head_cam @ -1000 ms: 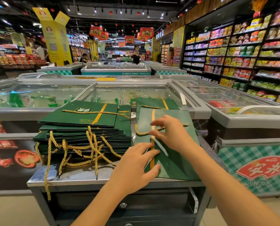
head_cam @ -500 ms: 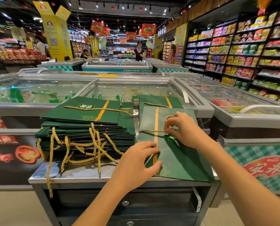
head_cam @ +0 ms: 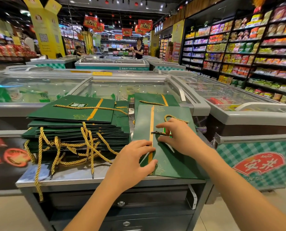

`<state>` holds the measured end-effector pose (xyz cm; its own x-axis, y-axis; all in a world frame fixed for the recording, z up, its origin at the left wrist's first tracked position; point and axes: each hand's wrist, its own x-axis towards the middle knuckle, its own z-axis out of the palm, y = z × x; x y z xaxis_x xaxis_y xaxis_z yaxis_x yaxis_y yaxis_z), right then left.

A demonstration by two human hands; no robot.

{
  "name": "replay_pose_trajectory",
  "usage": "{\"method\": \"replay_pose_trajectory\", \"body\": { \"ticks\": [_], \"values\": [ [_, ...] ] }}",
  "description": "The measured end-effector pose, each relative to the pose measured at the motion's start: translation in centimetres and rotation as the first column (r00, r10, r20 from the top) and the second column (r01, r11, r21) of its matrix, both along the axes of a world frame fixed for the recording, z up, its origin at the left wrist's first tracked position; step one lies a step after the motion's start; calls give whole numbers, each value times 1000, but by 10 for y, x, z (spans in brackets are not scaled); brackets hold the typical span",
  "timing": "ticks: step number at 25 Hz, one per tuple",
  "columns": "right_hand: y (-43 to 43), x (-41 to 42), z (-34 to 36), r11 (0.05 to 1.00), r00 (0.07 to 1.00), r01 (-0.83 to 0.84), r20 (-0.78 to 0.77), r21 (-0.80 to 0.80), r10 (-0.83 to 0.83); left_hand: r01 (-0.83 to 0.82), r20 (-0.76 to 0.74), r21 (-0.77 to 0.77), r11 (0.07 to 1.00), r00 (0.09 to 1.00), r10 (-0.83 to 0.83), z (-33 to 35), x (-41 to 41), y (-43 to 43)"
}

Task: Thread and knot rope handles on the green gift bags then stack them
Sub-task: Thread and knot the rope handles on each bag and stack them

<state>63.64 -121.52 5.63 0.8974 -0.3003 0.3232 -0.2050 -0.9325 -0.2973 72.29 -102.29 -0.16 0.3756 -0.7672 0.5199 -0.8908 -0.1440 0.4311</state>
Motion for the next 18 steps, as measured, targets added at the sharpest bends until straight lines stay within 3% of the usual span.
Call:
{"method": "replay_pose_trajectory", "body": {
  "ticks": [6,10,18],
  "values": [
    [12,25,-9,998,997,52,67,-34,-49,-10,-23,-10,1000,1000,9,2,0,2],
    [-12,-16,-1,972,970,-68,244,225,11,-70,-28,-51,996,997,69,0,2,2],
    [-46,-78,-13,846,922,-156,383,510,-61,-143,32,-45,989,989,144,-4,-4,-1]
  ]
}}
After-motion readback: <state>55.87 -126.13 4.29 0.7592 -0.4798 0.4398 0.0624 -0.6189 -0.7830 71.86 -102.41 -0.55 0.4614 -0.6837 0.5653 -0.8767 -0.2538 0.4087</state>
